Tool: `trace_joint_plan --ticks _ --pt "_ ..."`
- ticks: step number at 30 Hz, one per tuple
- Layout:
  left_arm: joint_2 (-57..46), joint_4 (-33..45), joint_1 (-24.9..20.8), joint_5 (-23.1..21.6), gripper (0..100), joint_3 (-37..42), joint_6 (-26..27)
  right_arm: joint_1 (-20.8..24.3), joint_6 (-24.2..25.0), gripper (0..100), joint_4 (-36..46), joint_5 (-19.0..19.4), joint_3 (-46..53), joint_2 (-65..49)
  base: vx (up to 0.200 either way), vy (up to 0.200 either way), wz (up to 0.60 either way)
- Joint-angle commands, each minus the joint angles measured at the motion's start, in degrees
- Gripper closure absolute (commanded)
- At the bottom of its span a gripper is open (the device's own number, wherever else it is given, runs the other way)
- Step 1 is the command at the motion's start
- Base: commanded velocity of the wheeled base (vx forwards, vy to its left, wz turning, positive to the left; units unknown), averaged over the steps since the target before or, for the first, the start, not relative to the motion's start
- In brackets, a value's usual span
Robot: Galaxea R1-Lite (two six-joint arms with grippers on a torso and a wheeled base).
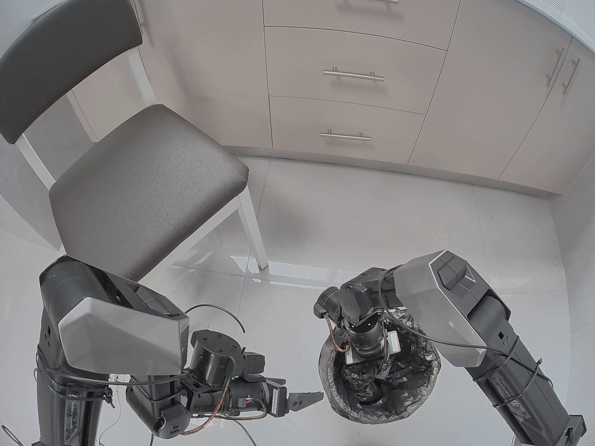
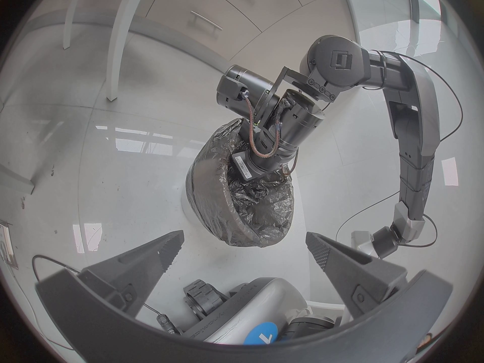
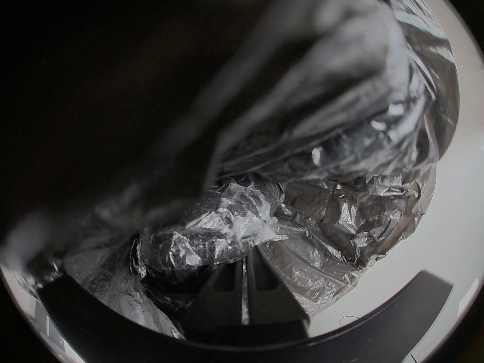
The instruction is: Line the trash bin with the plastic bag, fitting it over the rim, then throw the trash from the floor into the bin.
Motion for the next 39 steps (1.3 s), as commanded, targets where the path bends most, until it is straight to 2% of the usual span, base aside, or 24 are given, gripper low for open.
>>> trace_joint_plan --ticks 1,18,30,35,38,39 --pt "0.1 0.0 0.0 0.0 0 0.0 0.0 -0.3 -0.1 100 -0.1 0.2 0.0 2.0 0.0 0.0 0.0" --pt "0.1 0.0 0.0 0.0 0 0.0 0.0 0.2 -0.1 100 -0.4 -0.7 0.0 1.4 0.0 0.0 0.0" --pt "0.5 -1.4 0.0 0.0 0 0.4 -0.1 2.7 0.6 100 7.6 -1.7 0.0 -6.2 0.0 0.0 0.0" --pt "1.4 -3.5 0.0 0.0 0 0.8 -0.1 2.6 1.4 100 9.9 -4.8 0.0 -8.0 0.0 0.0 0.0" --pt "1.4 -3.5 0.0 0.0 0 0.8 -0.1 2.6 1.4 100 9.9 -4.9 0.0 -8.1 0.0 0.0 0.0" --pt "1.4 -3.6 0.0 0.0 0 0.9 -0.1 2.7 1.0 100 10.5 -6.5 0.0 -8.6 0.0 0.0 0.0"
